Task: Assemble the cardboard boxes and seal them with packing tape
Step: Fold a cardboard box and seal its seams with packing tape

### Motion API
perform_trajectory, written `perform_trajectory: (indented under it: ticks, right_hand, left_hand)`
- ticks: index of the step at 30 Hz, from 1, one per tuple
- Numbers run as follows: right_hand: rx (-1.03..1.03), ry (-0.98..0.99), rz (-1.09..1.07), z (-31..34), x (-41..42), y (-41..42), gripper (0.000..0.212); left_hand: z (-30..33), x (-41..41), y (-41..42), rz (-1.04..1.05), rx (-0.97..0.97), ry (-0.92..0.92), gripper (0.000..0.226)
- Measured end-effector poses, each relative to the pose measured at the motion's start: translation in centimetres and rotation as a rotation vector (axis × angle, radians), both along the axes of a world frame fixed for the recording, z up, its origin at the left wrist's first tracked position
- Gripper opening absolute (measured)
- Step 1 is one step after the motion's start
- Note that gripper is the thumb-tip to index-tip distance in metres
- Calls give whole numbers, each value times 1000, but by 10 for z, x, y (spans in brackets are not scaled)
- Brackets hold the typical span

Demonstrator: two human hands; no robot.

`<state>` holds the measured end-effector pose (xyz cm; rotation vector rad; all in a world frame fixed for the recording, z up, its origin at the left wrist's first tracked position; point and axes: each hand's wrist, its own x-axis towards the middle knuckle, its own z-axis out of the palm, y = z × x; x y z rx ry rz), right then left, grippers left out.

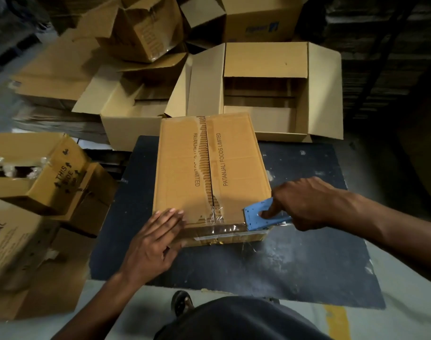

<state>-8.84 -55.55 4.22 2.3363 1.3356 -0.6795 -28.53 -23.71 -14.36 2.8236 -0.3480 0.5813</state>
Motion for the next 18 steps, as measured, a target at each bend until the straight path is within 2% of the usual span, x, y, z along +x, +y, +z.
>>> perform_trajectory:
  ticks: [5, 10, 14, 18]
  right_hand:
    - [75, 22, -29, -3, 3, -9, 64]
    - [109, 59, -42, -2, 6, -14, 64]
    - [142, 118, -48, -1, 15, -26, 66]
    - [132, 122, -46, -4, 25, -51, 62]
  left_hand:
    - [26, 28, -61, 18, 154, -43, 71]
    - [3, 77, -123, -19, 244, -63, 74]
    - [-14, 76, -114, -29, 222, -164, 69]
    - [-15, 78, -114, -50, 178, -205, 49]
